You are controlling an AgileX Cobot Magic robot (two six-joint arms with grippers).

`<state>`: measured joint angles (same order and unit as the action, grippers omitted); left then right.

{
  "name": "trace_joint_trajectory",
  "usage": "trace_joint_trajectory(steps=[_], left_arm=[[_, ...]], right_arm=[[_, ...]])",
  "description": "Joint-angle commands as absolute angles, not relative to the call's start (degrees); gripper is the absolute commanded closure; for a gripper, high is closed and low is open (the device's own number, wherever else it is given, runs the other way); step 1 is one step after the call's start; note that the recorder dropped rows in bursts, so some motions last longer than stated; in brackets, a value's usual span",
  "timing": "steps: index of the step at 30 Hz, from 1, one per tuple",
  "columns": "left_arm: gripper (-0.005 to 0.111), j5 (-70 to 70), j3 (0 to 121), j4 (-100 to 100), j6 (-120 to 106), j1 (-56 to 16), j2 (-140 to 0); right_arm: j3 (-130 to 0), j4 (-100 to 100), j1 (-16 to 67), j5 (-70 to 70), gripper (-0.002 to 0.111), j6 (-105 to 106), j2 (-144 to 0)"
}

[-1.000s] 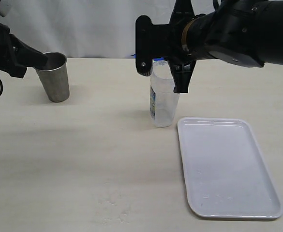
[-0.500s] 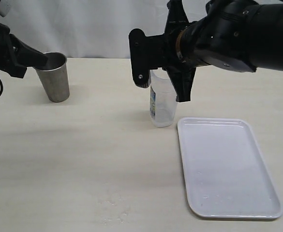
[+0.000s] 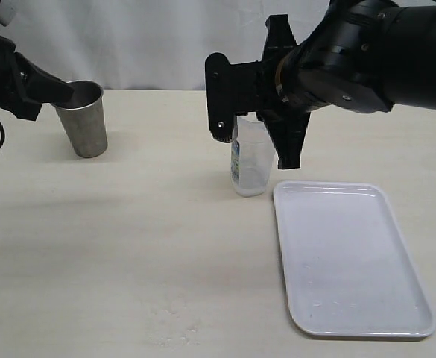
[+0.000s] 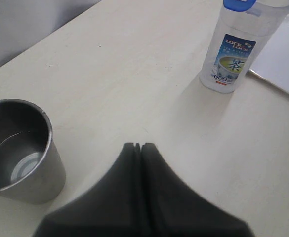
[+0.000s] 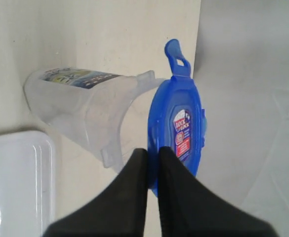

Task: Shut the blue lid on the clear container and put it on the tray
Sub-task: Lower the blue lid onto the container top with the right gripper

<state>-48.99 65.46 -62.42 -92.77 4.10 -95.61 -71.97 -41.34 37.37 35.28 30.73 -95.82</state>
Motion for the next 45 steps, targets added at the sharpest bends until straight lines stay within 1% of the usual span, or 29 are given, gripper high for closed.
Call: trace_joint_trajectory(steps=[1, 6, 24, 37, 45], left_arm=[[0.107, -49.09, 65.35, -62.7, -92.89, 4.22, -95.5], [0.107, -49.09, 65.35, -62.7, -92.89, 4.22, -95.5], [0.107, -49.33, 65.35, -62.56, -92.89, 4.22, -95.5], [0.107, -49.33, 65.35, -62.56, -92.89, 4.22, -95.5], [0.107, -49.33, 65.35, -62.56, -92.89, 4.22, -95.5]], right_arm=[[-71.76, -37.8, 37.52, 36.12, 0.104, 32.8, -95.47], [-71.76, -33.87, 37.52, 35.71, 0.104, 36.04, -95.47], [-71.76, -33.87, 37.41, 37.09, 0.104, 36.82, -96.22], [-71.76, -36.1, 37.32, 37.39, 0.104, 36.82, -97.31], [-71.76, -40.69, 37.32, 37.58, 0.104, 30.86, -96.28]])
